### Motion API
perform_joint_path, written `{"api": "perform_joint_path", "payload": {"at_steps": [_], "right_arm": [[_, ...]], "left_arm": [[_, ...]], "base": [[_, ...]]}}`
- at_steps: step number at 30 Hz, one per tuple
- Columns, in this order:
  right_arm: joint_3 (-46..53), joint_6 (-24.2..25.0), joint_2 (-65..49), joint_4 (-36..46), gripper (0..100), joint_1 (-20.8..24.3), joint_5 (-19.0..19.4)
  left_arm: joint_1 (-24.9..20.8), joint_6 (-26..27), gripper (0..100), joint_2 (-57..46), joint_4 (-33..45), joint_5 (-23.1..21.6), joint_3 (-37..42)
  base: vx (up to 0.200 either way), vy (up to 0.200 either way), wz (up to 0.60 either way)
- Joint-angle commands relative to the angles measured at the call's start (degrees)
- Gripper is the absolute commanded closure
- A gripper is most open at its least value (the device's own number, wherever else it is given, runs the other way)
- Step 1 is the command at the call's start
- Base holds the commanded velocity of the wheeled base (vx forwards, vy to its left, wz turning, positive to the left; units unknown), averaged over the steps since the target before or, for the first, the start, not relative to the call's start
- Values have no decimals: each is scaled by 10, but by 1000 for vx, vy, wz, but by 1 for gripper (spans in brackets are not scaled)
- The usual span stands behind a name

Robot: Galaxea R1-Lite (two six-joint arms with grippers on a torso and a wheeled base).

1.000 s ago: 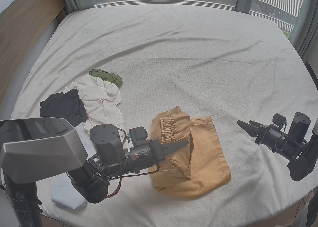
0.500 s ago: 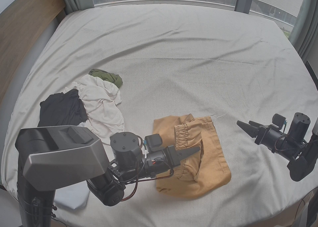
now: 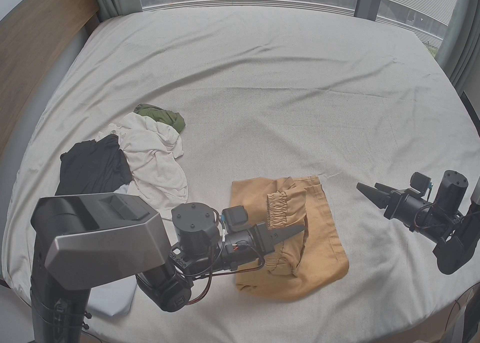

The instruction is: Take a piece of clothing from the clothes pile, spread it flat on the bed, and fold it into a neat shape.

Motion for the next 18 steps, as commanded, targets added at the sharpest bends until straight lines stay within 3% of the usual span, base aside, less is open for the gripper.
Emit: {"api": "perform_joint_path", "payload": {"at_steps": [1,11,18], "right_arm": [[0,0,1,0,0,0,0],[1,0,0,0,0,0,0],[19,-12,1,1,0,3,0]], "left_arm": [[3,0,0,1,0,1,-11],[9,4,0,-6,0,31,-7],[43,17,0,-90,-1,37,83]], "base": [[0,0,0],[0,0,0],[0,0,0]]}}
